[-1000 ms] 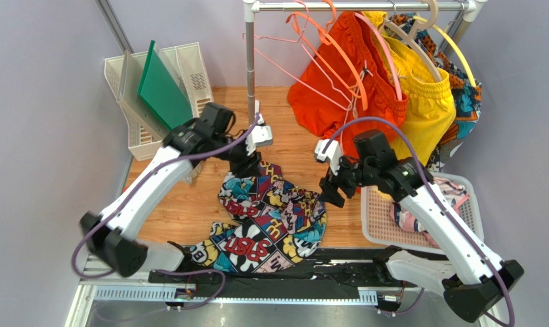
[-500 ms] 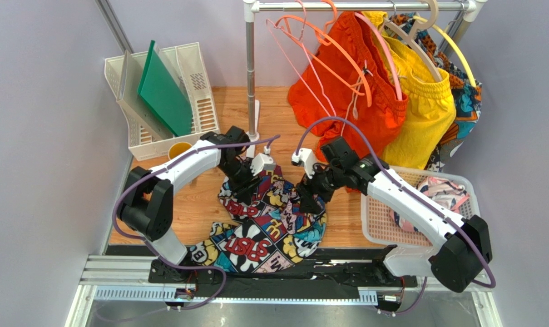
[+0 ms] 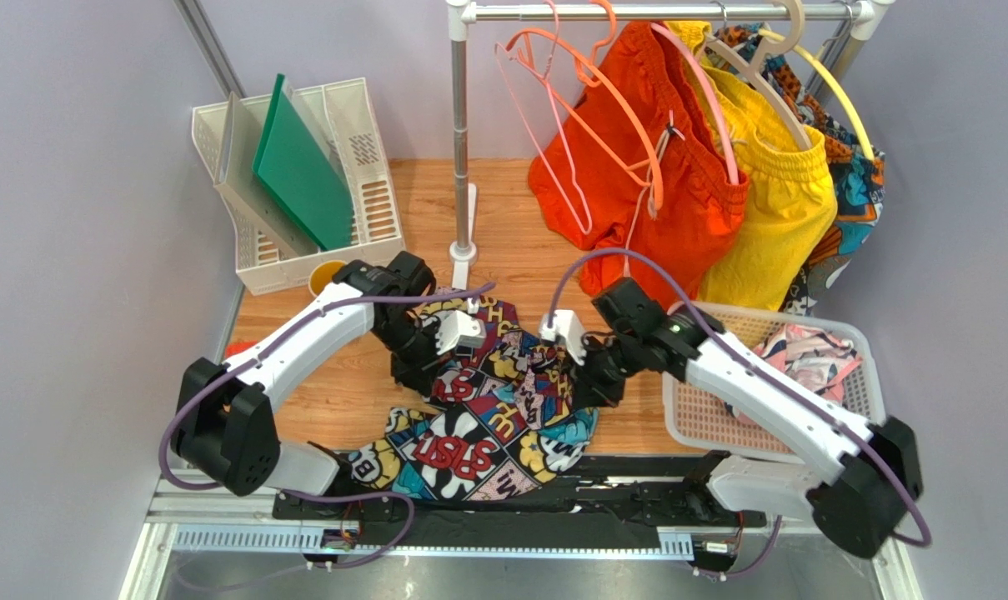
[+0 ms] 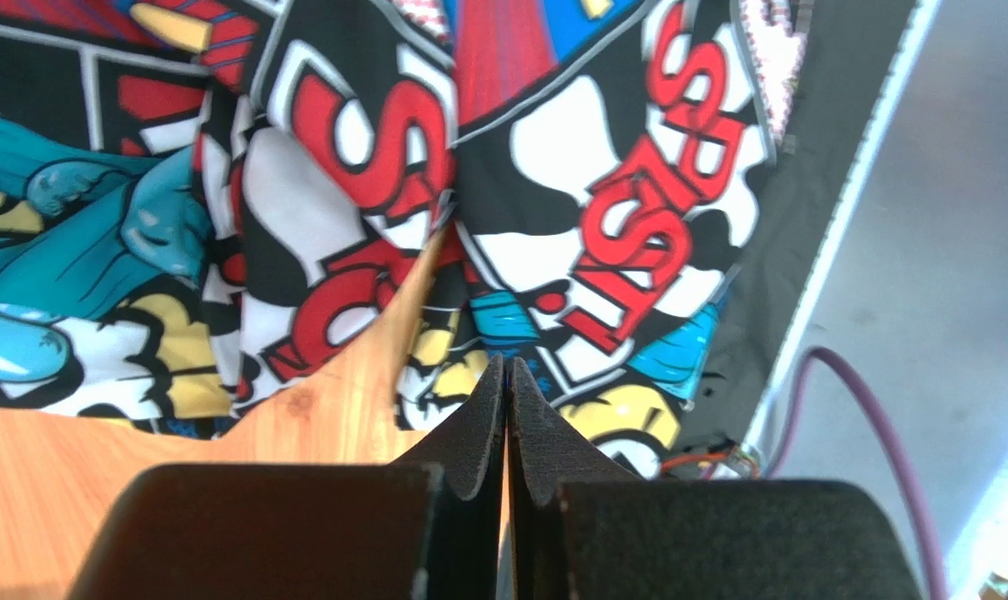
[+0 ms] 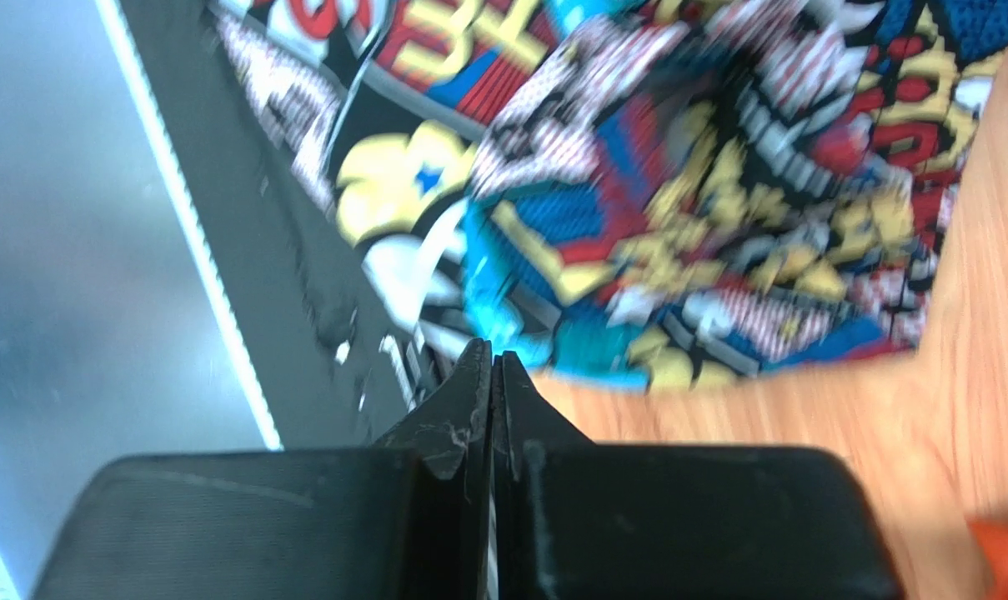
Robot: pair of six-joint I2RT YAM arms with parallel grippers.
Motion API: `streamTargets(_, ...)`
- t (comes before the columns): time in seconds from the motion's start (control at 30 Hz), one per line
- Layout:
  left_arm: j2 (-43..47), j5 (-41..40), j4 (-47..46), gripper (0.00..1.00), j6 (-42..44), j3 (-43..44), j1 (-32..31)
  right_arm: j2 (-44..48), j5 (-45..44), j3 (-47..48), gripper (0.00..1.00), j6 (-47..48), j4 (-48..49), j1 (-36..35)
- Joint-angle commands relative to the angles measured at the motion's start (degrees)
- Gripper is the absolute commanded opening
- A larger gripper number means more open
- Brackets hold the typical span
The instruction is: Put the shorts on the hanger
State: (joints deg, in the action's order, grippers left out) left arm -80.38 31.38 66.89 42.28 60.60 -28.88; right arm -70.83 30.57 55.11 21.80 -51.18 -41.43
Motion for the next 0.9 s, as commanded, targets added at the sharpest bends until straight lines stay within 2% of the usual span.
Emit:
streamTargets(0.0,-0.65,4.57,1.42,0.00,2.64,4.87,-0.03,10.07,-1.98,-1.06,0.00,5.46,-5.88,0.03)
streamTargets(0.03,-1.79,5.27,0.18,0.00,1.41,7.32,-0.03,10.88,-2.79,-0.89,0.11,3.62,-4.21,0.03)
streamTargets(0.07,-2.49,6.41,-1.05,0.00,-1.12,8.38,-0.12,11.06,-3.40,-0.71,0.49,1.95,0.16,0.03)
streamTargets(0.1,-3.37,6.77,-2.98,0.00,-2.28,9.53,-0.03,10.89,-4.28,-0.19,0.61,0.10,2.72,0.12)
streamTargets(0.17,-5.57,8.08,-5.35,0.03,-6.31,11.64,0.75,9.14,-4.55,0.69,0.75,-5.35,9.04,-0.05)
streamTargets(0.27,-6.54,10.62,-6.77,0.16,-10.88,12.53,2.86,1.86,-5.26,3.94,0.77,-10.54,12.24,-1.19)
streamTargets(0.3,-6.20,11.25,-7.82,0.26,-11.95,12.53,4.87,0.18,-5.60,4.73,0.77,-11.42,12.50,-2.07)
streamTargets(0.4,-4.09,11.69,-10.37,0.40,-15.82,11.39,8.04,-4.93,-5.26,5.27,0.77,-13.80,16.62,-3.74)
streamTargets(0.53,-0.49,9.68,-11.52,0.53,-17.49,10.24,8.76,-10.54,-6.48,4.82,0.71,-14.33,20.51,-5.15)
streamTargets(0.6,0.13,9.06,-11.61,0.54,-17.67,10.33,8.76,-12.31,-6.49,5.79,0.46,-12.93,18.32,-5.15)
streamTargets(0.63,0.22,8.97,-11.44,0.55,-17.67,10.50,8.76,-12.84,-6.14,6.49,0.20,-12.23,15.09,-5.07)
streamTargets(0.67,0.14,8.88,-11.43,0.54,-17.50,10.68,8.76,-12.32,-5.09,6.59,0.07,-10.22,13.40,-5.06)
streamTargets(0.7,-0.21,8.97,-11.52,0.54,-17.24,11.20,8.76,-11.45,-4.56,6.50,0.00,-9.24,11.82,-5.06)
streamTargets(0.87,-3.81,8.62,-14.24,0.54,-18.11,14.62,7.62,2.32,-0.52,5.19,0.00,2.61,-4.69,-5.15)
